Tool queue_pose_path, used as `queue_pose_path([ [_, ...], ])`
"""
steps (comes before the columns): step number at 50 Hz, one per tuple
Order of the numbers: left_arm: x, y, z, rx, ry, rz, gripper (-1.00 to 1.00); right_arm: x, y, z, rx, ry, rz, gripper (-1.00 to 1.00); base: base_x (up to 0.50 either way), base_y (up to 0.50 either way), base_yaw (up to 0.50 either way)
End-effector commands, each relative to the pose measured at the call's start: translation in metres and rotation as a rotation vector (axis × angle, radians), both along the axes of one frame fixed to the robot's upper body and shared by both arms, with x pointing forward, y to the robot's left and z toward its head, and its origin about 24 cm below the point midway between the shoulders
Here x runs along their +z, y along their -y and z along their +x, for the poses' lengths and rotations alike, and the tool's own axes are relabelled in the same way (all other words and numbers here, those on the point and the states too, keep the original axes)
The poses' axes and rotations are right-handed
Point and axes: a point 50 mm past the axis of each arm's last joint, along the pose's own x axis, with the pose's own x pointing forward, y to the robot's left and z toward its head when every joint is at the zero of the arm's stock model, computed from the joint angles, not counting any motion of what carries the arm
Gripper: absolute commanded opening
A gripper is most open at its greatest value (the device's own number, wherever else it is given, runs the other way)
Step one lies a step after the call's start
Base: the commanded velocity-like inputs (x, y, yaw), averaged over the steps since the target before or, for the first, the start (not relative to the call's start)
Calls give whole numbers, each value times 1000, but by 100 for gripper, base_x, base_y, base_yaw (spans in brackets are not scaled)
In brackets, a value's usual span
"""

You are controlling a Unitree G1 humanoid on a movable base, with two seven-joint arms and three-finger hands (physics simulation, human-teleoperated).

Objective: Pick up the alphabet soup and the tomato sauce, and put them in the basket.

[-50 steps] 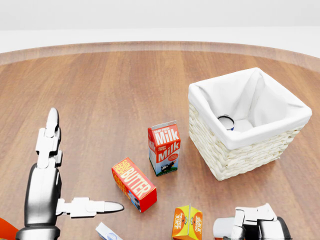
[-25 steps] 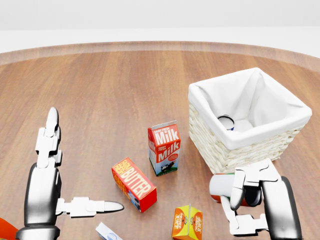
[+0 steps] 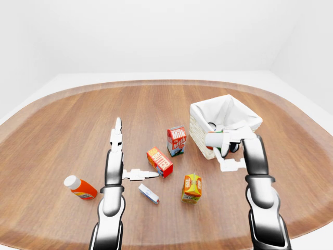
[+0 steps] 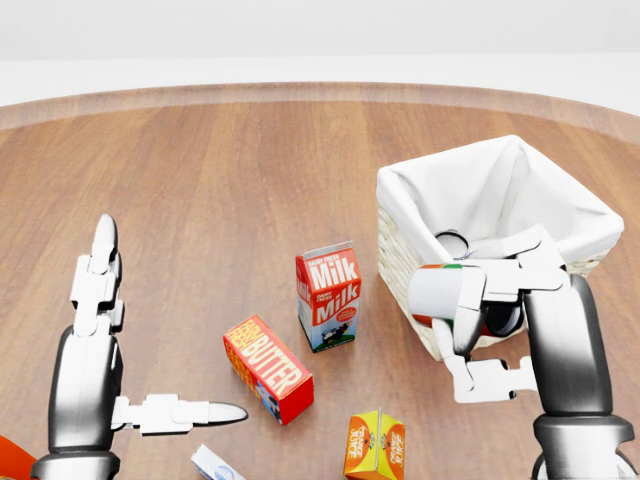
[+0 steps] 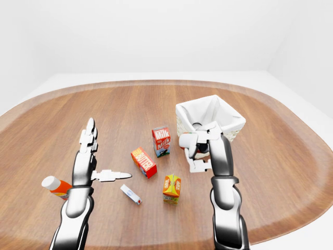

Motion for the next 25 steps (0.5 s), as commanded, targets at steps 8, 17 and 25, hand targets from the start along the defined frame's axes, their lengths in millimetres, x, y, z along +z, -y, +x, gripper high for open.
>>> queue_pose_path([
  [8,1,-1,-1,2,4,-4,100,44,-10,17,47,187,-58,-100,0,0,0],
  [17,1,-1,-1,2,4,-4,100,51,-13,32,17,211,-128,-100,0,0,0],
  [25,1,0,0,2,5,-7,100,49,-13,56,-51,200,-211,-100,0,0,0],
])
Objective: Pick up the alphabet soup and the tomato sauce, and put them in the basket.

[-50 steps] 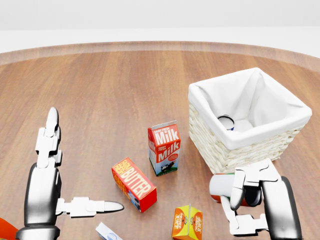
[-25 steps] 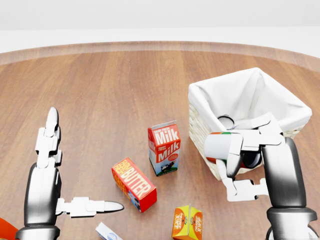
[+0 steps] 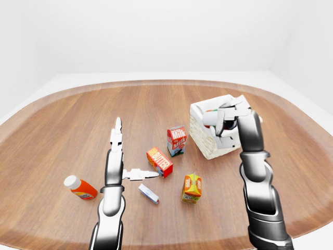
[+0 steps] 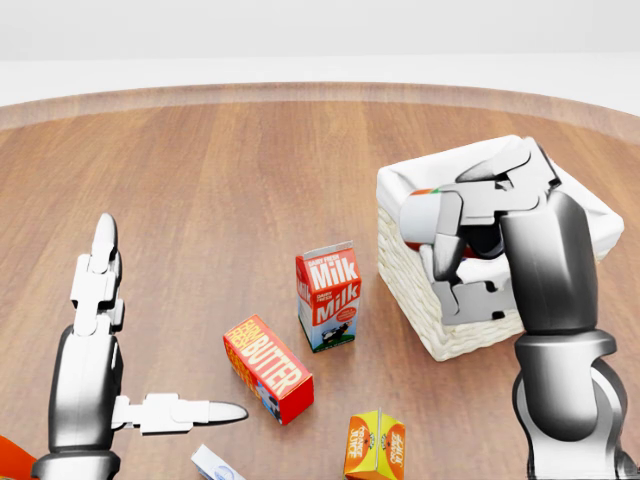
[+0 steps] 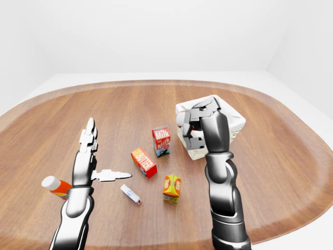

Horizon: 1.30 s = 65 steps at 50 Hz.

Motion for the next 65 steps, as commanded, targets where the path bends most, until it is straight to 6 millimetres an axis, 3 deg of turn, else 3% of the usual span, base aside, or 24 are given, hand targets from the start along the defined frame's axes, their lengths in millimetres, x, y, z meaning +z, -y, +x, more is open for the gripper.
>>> queue_pose_path([
  [1,1,-1,0,2,4,-5,100,8,-2,23,-56,35,-66,-100,0,0,0],
  [17,-2,-1,0,5,-8,-6,100,26,-3,67,-139,61,-167,-100,0,0,0],
  [30,-2,-1,-1,2,-6,-5,100,20,3,91,-206,13,-212,-100,0,0,0],
  [39,-1,0,0,0,-4,-4,100,12,13,119,-306,-46,-270,-100,0,0,0],
  [65,-1,-1,0,3,-4,-7,100,12,20,151,-452,-85,-422,-100,0,0,0],
])
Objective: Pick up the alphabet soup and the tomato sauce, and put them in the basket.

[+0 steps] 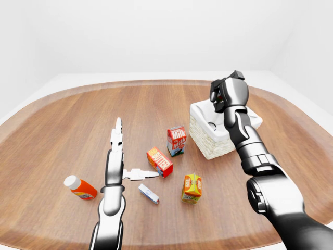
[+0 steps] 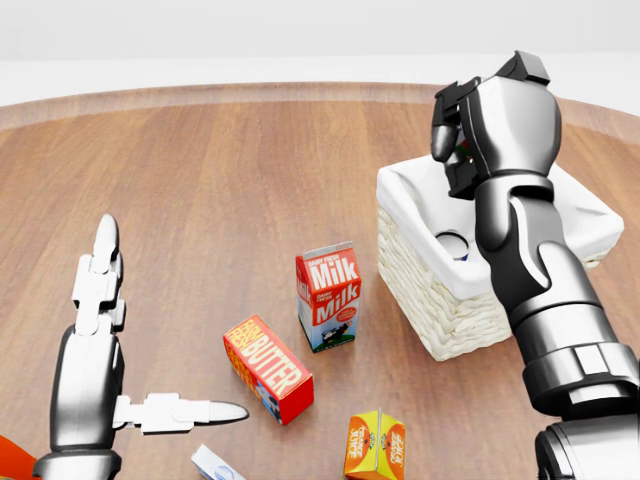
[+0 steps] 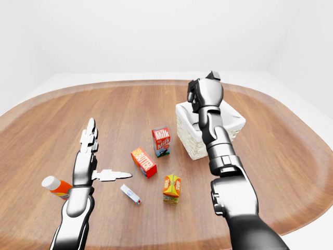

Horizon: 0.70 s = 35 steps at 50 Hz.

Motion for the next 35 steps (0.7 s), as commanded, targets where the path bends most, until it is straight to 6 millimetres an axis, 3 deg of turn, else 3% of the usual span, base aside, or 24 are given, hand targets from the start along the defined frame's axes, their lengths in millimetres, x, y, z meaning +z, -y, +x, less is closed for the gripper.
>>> queue_pose_path([
  [1,0,-1,0,4,2,-5,100,5,4,12,-56,-10,-39,-100,0,0,0],
  [27,3,-1,-1,-1,12,-5,100,-13,-8,19,-52,-154,-187,-100,0,0,0],
  [35,1,-1,0,0,4,-5,100,-16,-15,20,-35,-174,-313,-100,0,0,0],
])
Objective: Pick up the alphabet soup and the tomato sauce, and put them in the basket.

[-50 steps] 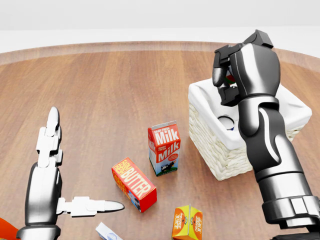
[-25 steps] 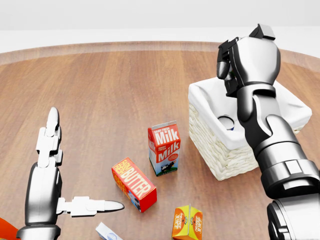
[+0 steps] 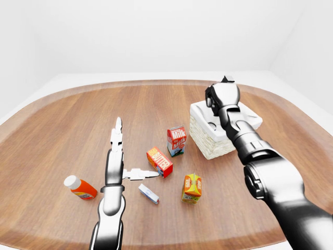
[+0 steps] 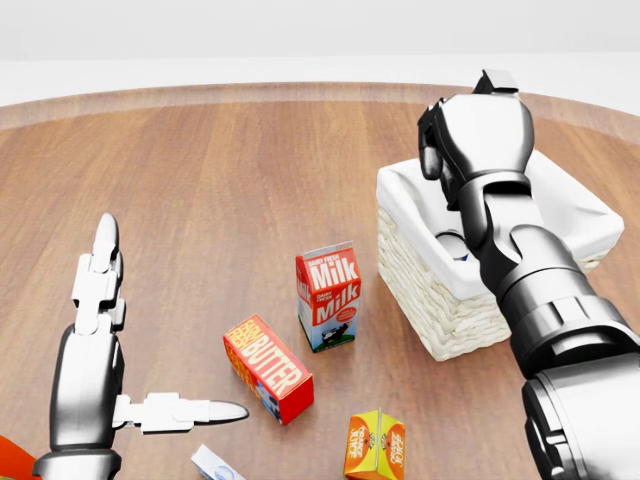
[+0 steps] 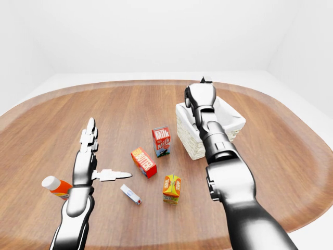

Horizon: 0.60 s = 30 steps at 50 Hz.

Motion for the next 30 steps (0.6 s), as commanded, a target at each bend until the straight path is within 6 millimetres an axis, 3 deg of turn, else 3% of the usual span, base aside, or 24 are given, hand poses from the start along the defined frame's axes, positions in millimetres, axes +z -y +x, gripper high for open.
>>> queue_pose_path([
  [1,0,-1,-1,2,2,-4,100,-1,-8,1,22,-24,-91,-100,0,0,0],
  [30,4,0,-2,-1,17,-4,100,-6,9,-1,-13,-47,-178,-100,0,0,0],
])
